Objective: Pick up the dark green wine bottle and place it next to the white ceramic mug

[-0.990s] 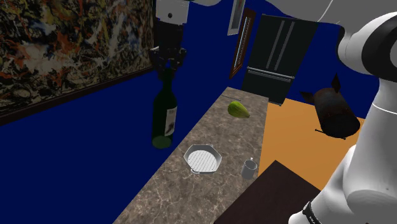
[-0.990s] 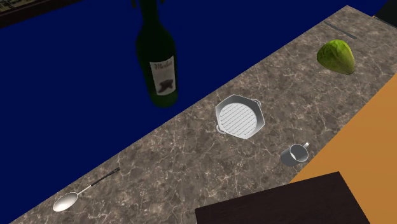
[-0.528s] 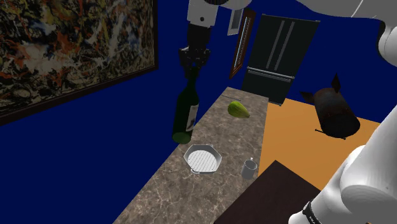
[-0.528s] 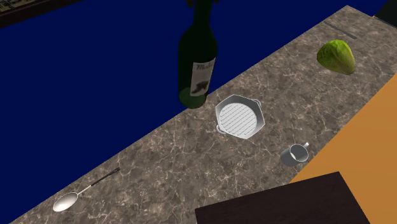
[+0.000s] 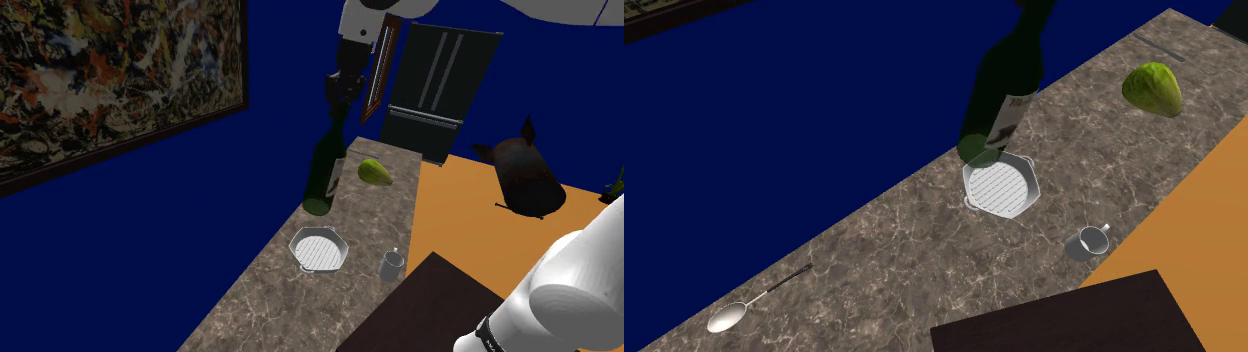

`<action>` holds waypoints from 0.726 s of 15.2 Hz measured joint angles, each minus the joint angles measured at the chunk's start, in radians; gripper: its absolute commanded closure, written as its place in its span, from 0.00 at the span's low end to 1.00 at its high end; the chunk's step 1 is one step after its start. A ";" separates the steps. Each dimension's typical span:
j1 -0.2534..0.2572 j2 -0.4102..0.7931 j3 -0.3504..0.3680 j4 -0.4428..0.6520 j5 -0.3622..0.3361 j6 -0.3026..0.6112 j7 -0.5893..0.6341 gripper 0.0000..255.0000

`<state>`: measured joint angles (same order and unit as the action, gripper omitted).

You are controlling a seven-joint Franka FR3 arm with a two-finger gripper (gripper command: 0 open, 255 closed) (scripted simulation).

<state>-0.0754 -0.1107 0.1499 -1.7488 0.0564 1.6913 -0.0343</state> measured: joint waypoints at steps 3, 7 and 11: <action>-0.030 -0.034 -0.041 -0.047 0.003 0.010 -0.072 1.00; -0.069 -0.067 -0.096 -0.085 0.002 0.009 -0.166 1.00; -0.109 -0.081 -0.155 -0.095 -0.005 0.000 -0.264 1.00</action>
<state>-0.1849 -0.1922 -0.0052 -1.8441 0.0518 1.6918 -0.2981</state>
